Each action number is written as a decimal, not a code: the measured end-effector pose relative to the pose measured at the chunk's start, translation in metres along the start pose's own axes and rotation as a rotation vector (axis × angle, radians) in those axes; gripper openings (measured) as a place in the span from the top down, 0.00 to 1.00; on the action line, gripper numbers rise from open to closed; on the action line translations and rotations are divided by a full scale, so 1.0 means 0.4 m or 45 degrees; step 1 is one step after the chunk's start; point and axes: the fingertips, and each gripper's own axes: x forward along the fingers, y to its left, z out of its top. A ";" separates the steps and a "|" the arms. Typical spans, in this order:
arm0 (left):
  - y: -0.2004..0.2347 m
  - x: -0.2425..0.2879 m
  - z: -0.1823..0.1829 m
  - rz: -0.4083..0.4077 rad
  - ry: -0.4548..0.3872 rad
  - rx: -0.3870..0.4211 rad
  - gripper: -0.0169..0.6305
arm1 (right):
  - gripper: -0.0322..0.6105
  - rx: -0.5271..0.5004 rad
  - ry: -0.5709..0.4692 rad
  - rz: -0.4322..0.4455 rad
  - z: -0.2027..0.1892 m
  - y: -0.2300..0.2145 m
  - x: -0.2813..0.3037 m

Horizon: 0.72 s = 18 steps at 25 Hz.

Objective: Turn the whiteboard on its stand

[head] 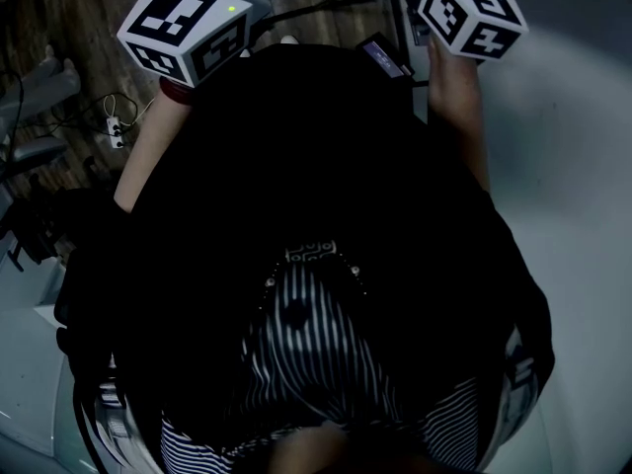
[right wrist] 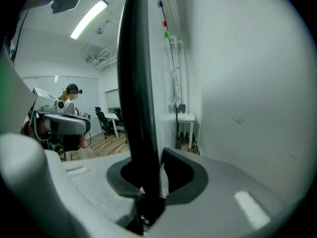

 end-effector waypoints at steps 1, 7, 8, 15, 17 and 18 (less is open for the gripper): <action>0.005 -0.003 0.001 0.006 -0.003 -0.002 0.98 | 0.83 0.002 0.001 -0.004 0.000 -0.007 -0.002; 0.011 -0.015 -0.001 0.018 -0.006 -0.011 0.98 | 0.84 0.003 0.047 -0.032 -0.007 -0.045 -0.025; 0.011 -0.016 -0.002 0.018 -0.006 -0.013 0.98 | 0.84 0.002 0.048 -0.030 -0.009 -0.045 -0.027; 0.005 -0.014 -0.002 0.008 -0.004 -0.009 0.98 | 0.84 0.004 0.047 -0.068 -0.025 -0.083 -0.064; 0.004 -0.012 -0.003 0.005 -0.003 -0.011 0.98 | 0.84 0.003 0.041 -0.080 -0.029 -0.095 -0.077; 0.001 -0.010 -0.003 0.000 -0.003 -0.012 0.98 | 0.84 -0.002 0.037 -0.088 -0.030 -0.098 -0.081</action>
